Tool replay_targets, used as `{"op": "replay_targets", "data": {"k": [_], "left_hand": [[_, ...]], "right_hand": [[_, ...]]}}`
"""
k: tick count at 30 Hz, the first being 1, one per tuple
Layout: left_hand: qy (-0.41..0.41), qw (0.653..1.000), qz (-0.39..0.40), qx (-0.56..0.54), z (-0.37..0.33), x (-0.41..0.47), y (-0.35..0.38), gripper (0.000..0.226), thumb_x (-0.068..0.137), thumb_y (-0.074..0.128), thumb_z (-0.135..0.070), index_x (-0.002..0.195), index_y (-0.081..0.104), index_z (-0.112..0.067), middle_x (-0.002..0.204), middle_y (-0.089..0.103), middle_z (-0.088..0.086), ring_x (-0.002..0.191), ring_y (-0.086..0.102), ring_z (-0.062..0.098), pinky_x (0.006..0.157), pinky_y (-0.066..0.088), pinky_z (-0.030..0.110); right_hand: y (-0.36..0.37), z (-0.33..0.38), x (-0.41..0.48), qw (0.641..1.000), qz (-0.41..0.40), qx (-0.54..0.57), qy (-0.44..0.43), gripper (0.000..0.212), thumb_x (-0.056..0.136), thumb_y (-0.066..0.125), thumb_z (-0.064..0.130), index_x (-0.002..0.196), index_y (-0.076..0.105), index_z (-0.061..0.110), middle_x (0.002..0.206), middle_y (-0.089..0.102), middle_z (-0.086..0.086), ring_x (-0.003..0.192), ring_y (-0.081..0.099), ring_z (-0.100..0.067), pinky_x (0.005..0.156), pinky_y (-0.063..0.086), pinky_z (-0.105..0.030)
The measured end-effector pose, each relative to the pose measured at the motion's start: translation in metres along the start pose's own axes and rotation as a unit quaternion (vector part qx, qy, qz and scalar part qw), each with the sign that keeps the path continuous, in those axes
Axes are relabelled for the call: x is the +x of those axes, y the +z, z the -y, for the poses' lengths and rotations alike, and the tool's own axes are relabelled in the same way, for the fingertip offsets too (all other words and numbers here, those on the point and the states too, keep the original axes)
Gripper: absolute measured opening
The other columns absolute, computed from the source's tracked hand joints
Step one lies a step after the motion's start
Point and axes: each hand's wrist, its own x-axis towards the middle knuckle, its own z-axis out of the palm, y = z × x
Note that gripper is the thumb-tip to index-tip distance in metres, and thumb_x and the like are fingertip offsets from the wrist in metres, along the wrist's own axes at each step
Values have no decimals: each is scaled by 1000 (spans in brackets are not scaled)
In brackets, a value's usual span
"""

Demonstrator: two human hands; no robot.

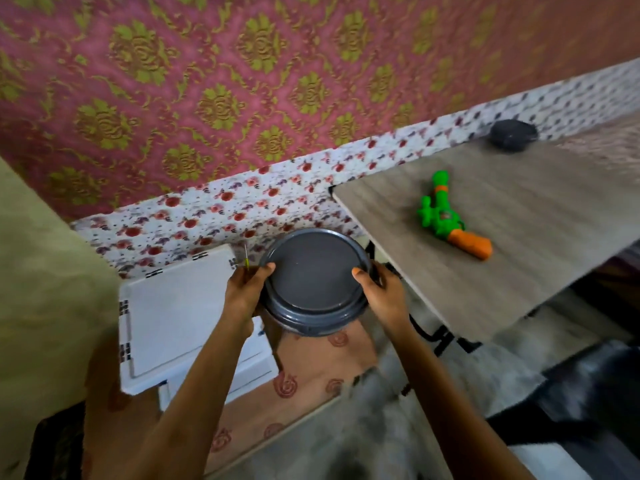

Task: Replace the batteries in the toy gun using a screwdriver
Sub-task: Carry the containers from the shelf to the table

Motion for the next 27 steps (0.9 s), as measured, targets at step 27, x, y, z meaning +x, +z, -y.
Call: {"op": "replay_targets", "data": {"k": [27], "left_hand": [[-8,1000,14,12,16,-12,351,26,78,74,-30,87,61,-10,86,61,7,83,58,22,72,49,32]], "right_hand": [[-283,-85,173,998,-52,0,34,22,85,61,30,101,64,15,89,64,1,92,62,-24,88,49,-45]]}}
